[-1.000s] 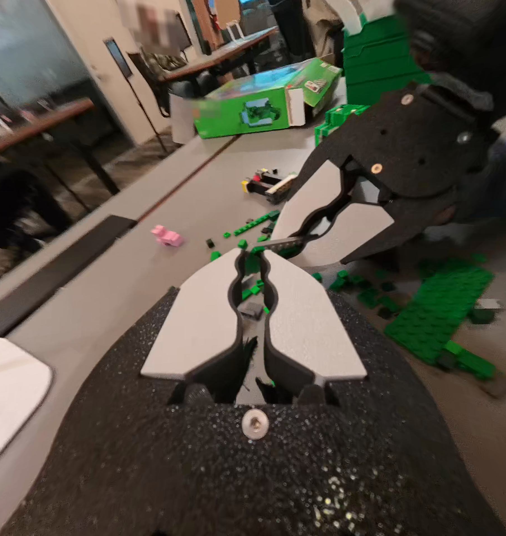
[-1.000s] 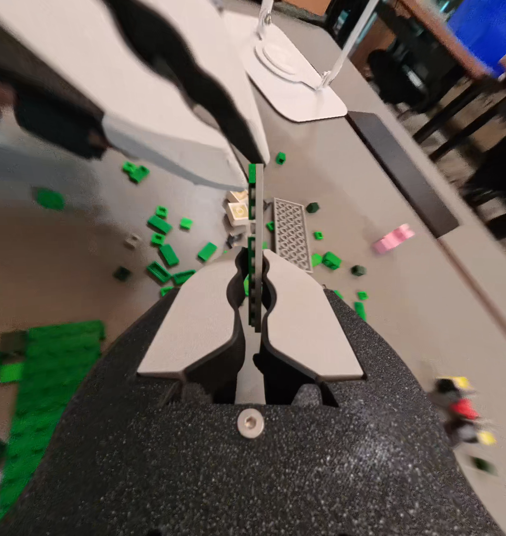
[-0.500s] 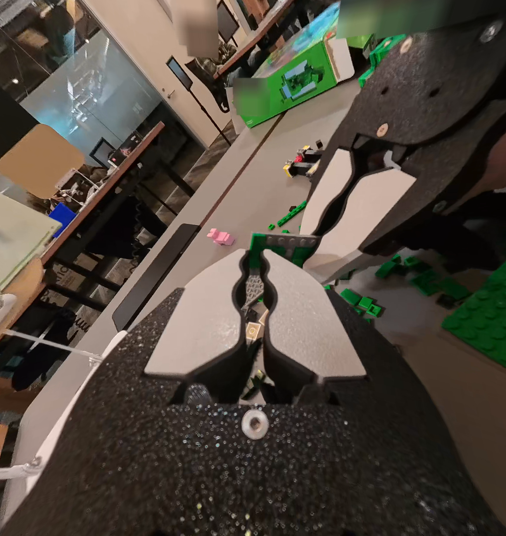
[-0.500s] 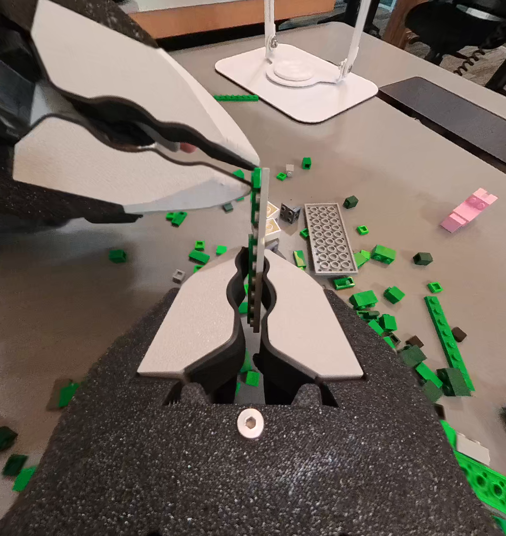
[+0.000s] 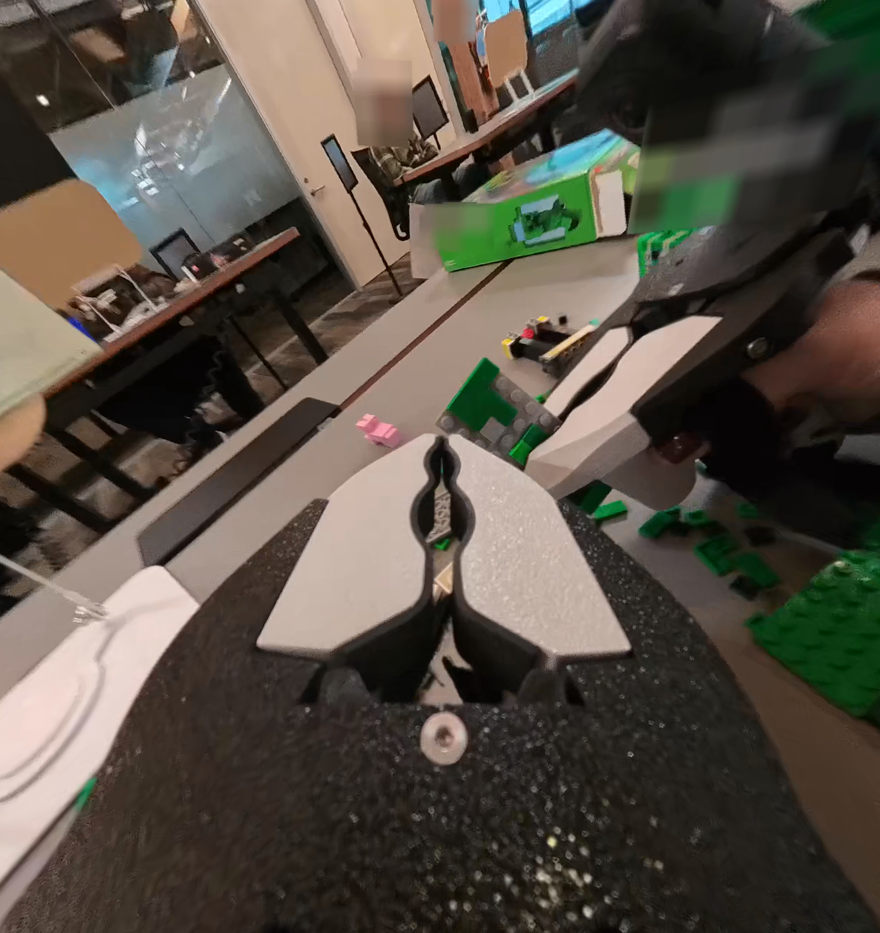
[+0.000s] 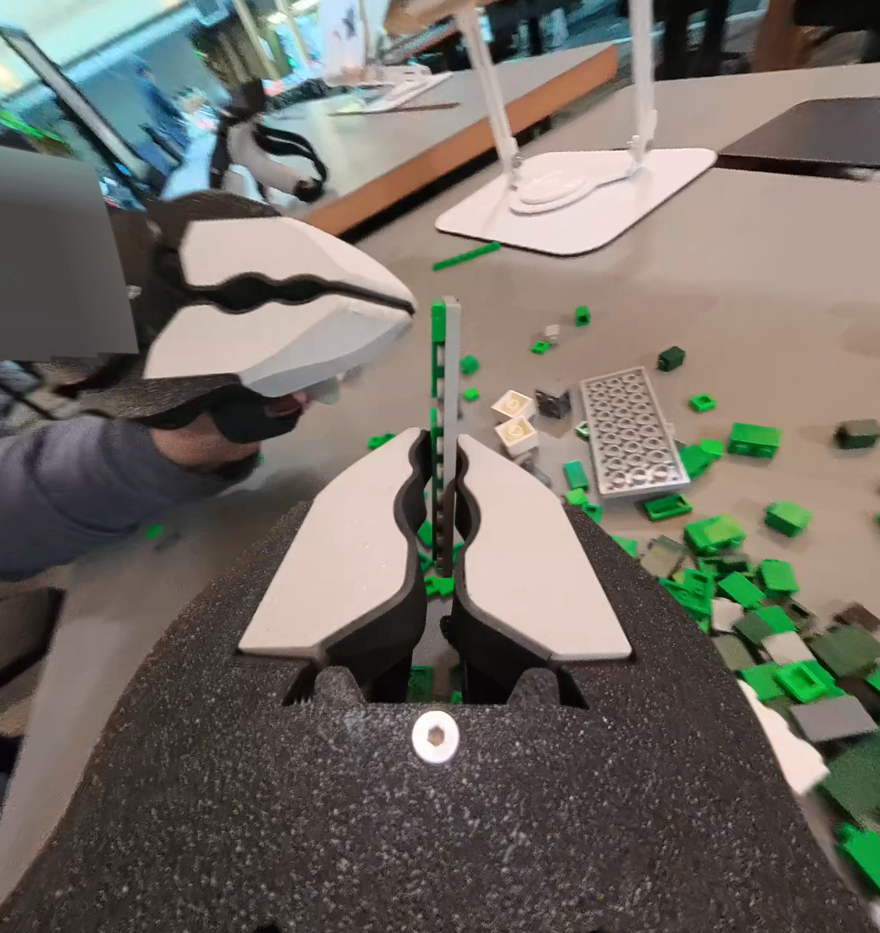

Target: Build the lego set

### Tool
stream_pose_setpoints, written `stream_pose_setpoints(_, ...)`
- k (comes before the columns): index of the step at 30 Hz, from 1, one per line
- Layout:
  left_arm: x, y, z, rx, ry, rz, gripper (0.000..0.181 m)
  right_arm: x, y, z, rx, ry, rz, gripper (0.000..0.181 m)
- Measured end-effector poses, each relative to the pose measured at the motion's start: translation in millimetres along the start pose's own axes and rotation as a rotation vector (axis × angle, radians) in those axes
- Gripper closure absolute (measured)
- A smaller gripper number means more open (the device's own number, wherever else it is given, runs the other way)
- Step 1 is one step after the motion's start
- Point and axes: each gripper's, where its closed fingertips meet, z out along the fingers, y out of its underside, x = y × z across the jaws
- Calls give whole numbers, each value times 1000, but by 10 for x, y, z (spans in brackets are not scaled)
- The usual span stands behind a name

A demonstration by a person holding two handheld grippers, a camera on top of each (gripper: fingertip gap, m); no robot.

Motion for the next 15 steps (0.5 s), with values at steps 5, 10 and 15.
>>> stream_pose_setpoints(5, 90, -72, -10, 82, 214, -309, 158, -175, -7, -19, 6, -147, 8, 176)
stream_pose_setpoints(10, 269, -121, -56, 108, 478, -507, 163, -300, 23, -28, -9, -233, -18, 176)
stream_pose_setpoints(15, 200, -121, -74, 104, 526, -692, 176, -125, -38, -41, 21, -84, -145, 159)
